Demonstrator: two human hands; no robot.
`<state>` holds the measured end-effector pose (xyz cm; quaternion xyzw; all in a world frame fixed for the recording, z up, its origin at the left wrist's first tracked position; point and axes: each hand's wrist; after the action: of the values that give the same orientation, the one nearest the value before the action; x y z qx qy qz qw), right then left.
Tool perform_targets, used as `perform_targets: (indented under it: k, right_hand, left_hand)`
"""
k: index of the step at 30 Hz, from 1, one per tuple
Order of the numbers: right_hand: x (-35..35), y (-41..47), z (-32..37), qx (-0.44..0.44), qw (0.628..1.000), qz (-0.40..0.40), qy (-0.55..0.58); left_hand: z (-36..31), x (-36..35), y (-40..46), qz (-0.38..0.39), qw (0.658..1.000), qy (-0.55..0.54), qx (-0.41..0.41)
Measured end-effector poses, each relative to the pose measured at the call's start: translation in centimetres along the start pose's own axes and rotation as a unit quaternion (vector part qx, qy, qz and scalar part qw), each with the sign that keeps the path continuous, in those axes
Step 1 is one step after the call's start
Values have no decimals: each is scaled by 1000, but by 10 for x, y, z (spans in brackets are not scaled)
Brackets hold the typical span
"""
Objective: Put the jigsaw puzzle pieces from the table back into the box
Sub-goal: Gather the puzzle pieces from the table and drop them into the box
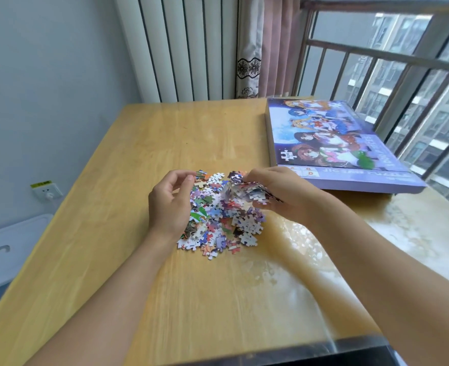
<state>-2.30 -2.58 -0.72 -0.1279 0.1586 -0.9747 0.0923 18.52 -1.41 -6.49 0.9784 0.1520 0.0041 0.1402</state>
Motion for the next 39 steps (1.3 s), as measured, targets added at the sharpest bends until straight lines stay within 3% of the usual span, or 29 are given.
perform_targets:
  k: [2, 7, 10, 13, 15, 18, 20, 22, 24, 28, 31, 39]
  right_hand:
    - [-2, -6, -4, -53, 995, 10, 82]
    - [3, -23, -20, -116, 979, 60, 154]
    - [11, -28, -30, -139, 970, 97, 171]
    - [24, -35, -35, -150, 969, 86, 179]
    - [36, -40, -38, -147, 970, 69, 180]
    - [57, -49, -44, -141, 974, 43, 174]
    - [69, -55, -49, -139, 977, 26, 158]
    - [79, -60, -53, -145, 979, 10, 145]
    - [89, -65, -56, -156, 977, -4, 143]
    - [103, -66, -62, -159, 971, 0, 181]
    - [111, -65, -60, -149, 969, 5, 198]
    - [141, -55, 2, -75, 978, -69, 181]
  left_hand:
    - [-2, -1, -2, -1, 1000, 3, -18]
    - [-21, -9, 1, 21, 997, 28, -68]
    - [-40, -27, 5, 99, 987, 75, -100]
    - [-54, -56, 9, 196, 964, 139, -114]
    - [-55, -75, 17, 265, 934, 200, -135]
    - [-51, -99, 27, 363, 853, 326, -183]
    - [-46, -115, 29, 399, 812, 373, -205]
    - [-39, -128, 28, 401, 795, 396, -224]
    - [-35, -139, 26, 386, 801, 383, -250]
    - [-35, -147, 30, 337, 875, 285, -197]
    - [-44, -156, 37, 287, 911, 240, -173]
    - [-100, -184, 66, 238, 933, 157, -221]
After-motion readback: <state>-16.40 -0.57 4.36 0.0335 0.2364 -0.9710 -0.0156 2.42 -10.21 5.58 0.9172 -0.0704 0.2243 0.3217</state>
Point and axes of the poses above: each hand's wrist, its own y-axis towards the middle knuckle, its own x-axis out of the back of the hand, z = x × y, and after that the axes turned 12 degrees about -y, right-handed
